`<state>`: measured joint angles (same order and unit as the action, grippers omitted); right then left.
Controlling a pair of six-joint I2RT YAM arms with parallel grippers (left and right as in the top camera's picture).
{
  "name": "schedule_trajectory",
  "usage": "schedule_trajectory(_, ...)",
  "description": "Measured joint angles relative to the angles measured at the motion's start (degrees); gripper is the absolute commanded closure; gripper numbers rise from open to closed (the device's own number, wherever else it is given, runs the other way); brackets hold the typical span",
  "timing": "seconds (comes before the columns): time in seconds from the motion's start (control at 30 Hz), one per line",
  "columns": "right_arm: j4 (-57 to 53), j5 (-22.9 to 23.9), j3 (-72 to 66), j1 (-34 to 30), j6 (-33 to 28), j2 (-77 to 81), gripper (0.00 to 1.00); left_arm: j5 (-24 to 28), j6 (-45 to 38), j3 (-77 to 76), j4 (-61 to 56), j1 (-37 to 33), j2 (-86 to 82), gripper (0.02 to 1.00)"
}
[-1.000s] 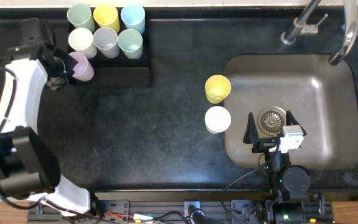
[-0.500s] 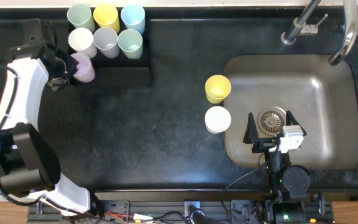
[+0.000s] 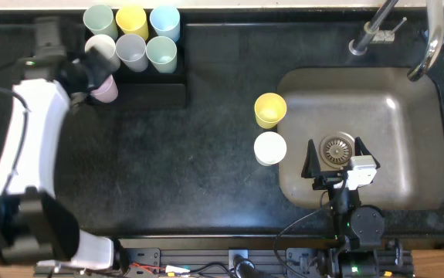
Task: Store Cups
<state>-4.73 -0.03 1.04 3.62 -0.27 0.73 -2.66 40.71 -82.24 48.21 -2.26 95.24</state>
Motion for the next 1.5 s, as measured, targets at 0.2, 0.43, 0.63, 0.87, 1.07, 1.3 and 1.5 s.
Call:
schedule_trajectory(0.2, 0.0, 0.0, 0.0, 0.0, 0.0, 0.0, 0.003, -3.96, -5.6, -1.75, -14.23, 24.52, -1.68, 0.02)
schedule_trajectory(0.43, 0.0, 0.02, 0.0, 0.0, 0.02, 0.0, 0.003, -7.13, -1.51, -1.81, -17.92, 45.44, 3.39, 0.02)
schedule_trajectory(0.63, 0.0, 0.0, 0.0, 0.0, 0.0, 0.0, 0.005, -4.9, 5.95, -1.81, -14.34, 47.91, 7.98, 0.02)
schedule_trajectory(0.87, 0.02, 0.02, 0.0, 0.0, 0.0, 0.0, 0.005, -1.4, 9.22, -1.81, -12.59, 47.54, 12.24, 0.02)
schedule_trajectory(1.07, 0.0, 0.0, 0.0, 0.0, 0.04, 0.0, 0.005, -0.79, 10.16, -1.81, -12.61, 47.5, 13.97, 0.02)
schedule_trajectory(1.3, 0.04, 0.0, 0.0, 0.0, 0.04, 0.0, 0.005, -1.33, 10.4, -1.81, -14.78, 46.75, 15.56, 0.02)
schedule_trajectory(1.5, 0.0, 0.0, 0.0, 0.0, 0.02, 0.0, 0.005, -2.29, 10.86, -1.81, -15.78, 45.48, 15.56, 0.207)
